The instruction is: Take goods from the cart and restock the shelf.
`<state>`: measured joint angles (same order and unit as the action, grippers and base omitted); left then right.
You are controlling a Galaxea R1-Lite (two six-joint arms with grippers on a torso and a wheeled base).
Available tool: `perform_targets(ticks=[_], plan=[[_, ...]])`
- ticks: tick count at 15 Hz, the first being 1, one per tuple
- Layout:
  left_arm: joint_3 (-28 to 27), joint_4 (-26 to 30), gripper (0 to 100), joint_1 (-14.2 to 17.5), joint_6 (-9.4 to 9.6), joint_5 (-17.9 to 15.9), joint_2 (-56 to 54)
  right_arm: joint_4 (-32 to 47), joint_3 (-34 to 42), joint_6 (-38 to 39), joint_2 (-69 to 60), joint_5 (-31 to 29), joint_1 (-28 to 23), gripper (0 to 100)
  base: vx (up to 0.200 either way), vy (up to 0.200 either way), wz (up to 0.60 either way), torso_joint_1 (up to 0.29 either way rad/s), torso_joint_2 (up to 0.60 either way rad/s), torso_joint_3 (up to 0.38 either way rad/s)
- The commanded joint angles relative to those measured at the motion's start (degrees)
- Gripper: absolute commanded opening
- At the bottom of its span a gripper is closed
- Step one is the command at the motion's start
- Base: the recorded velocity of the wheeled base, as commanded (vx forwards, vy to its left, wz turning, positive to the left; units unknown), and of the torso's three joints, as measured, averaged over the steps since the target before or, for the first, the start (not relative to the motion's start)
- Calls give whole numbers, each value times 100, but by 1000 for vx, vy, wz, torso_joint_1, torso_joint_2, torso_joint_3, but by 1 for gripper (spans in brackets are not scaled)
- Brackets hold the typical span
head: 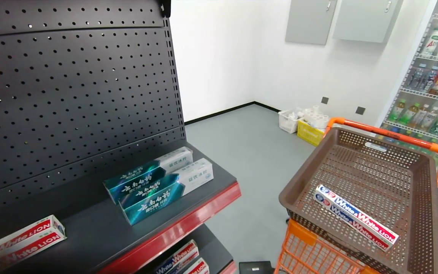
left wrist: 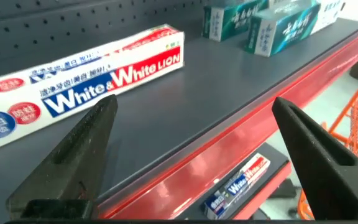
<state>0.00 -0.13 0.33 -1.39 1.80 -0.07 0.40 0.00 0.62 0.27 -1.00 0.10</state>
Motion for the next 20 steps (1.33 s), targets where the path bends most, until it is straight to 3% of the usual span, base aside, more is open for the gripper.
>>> perform_targets(ticks=[1, 12, 13, 14, 15, 20], plan=[[0, 5, 100, -7, -2, 4, 7, -14, 0, -1, 8, 3, -10, 100, 0, 0, 0, 0, 0, 0], [0, 5, 100, -7, -2, 4, 7, -23, -114, -80, 149, 118, 43, 100, 0, 0, 0, 0, 0, 0], [0, 5, 100, -7, -2, 4, 7, 733, -2294, -53, 1450, 100, -10, 100, 0, 0, 0, 0, 0, 0], [0, 5, 100, -7, -10, 4, 7, 804, -2391, -45, 1564, 100, -19, 100, 0, 0, 0, 0, 0, 0], [0, 5, 100, -7, 7, -5, 7, 1718, -3393, 298, 2522, 12, -71, 100, 0, 0, 0, 0, 0, 0], [0, 5, 100, -7, -2, 4, 7, 1322, -3278, -387, 2997, -190, -203, 100, 0, 0, 0, 0, 0, 0]])
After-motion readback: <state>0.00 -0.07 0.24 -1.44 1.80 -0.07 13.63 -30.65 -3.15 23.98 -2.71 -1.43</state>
